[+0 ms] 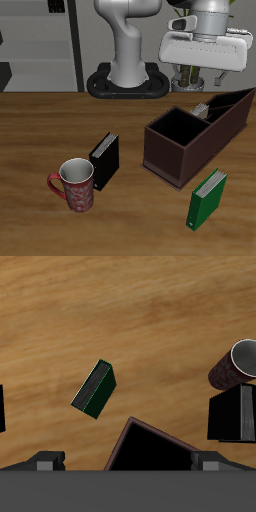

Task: Place the yellow book into the left desk caddy's front compartment and place the green book into the left desk caddy's left compartment and place the black book into the left desk caddy's back compartment

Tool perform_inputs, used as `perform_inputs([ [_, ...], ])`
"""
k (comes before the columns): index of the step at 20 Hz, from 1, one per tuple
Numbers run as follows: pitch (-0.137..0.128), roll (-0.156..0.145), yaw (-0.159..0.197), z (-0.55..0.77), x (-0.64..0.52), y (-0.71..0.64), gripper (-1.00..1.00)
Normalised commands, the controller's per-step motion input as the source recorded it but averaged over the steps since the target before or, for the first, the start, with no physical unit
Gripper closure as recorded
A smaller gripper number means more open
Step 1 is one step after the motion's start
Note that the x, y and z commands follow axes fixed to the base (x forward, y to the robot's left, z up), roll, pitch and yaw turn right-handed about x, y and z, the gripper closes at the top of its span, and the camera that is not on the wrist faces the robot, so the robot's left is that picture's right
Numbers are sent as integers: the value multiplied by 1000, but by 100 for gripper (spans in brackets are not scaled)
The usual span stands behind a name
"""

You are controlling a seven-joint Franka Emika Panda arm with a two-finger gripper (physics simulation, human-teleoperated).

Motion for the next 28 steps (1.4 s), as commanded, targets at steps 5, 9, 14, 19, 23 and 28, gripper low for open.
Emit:
perform_inputs([
  [5, 9, 61, -13, 86, 265, -10, -100],
  [9, 10, 85, -13, -17, 390, -60, -100],
  [14, -9, -29, -6, -124, 207, -100, -100],
  [19, 3, -1, -11, -235, 273, -4, -100],
  [23, 40, 19, -1, -303, 331, 171, -100],
  [28, 43, -47, -15, -96, 259, 195, -100],
])
